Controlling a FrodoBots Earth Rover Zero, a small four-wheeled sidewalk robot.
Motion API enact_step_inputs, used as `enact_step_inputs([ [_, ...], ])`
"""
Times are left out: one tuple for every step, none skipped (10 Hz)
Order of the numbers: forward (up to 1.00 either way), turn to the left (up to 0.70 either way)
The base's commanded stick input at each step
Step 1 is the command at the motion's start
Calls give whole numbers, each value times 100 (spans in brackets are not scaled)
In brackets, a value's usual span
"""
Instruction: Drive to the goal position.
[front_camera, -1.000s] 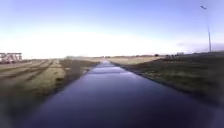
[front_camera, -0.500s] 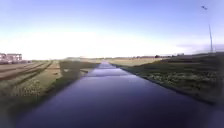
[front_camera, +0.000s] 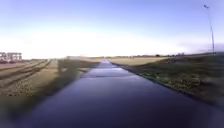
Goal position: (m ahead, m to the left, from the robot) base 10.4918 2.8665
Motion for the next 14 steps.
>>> enact_step_inputs([
  [95, 3],
  [95, 3],
  [95, 3],
  [95, 3],
  [95, 3],
  [95, 3],
  [95, 3],
  [95, 3],
  [95, 3],
  [95, 3],
  [95, 3],
  [95, 3],
  [95, 3],
  [95, 3],
])
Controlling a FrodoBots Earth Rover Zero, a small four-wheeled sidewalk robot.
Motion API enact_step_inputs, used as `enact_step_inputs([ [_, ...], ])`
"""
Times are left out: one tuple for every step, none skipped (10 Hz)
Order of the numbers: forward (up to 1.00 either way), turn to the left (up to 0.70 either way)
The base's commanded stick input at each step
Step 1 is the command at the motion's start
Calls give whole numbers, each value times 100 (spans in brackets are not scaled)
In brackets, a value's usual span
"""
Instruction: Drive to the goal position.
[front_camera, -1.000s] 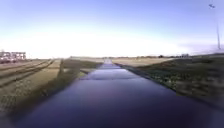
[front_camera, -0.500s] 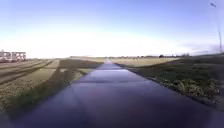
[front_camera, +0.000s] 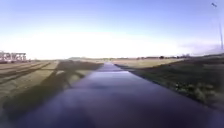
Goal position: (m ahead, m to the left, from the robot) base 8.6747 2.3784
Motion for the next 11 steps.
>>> enact_step_inputs([
  [95, 3],
  [95, 3],
  [95, 3],
  [95, 3],
  [95, 3],
  [95, 3],
  [95, 2],
  [95, 2],
  [95, 2],
  [95, 2],
  [95, 2],
])
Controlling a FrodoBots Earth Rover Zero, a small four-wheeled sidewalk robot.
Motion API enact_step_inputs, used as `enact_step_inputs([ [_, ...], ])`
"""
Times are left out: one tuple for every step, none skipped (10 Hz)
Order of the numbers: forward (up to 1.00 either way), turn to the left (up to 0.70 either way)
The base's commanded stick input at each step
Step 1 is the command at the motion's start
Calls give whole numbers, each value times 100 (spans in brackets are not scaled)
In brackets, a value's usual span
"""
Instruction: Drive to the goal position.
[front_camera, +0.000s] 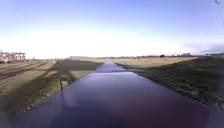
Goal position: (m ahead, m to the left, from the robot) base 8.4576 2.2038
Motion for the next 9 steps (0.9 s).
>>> enact_step_inputs([
  [95, 2],
  [95, 2],
  [95, 2],
  [95, 2],
  [95, 2],
  [95, 2],
  [95, 7],
  [95, 16],
  [95, 26],
])
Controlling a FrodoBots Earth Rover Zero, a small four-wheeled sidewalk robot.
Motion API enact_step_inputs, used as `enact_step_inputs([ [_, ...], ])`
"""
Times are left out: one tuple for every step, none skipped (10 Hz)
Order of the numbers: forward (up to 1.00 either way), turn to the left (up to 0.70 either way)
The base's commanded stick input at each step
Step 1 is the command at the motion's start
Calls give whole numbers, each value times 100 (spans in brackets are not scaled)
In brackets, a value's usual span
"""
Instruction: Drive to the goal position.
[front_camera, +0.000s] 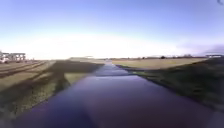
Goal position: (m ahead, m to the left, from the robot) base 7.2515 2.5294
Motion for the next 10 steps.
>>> enact_step_inputs([
  [95, 16],
  [95, 3],
  [95, 3],
  [95, 3],
  [95, 2],
  [95, 2],
  [95, 2],
  [95, 2],
  [95, 2],
  [95, 1],
])
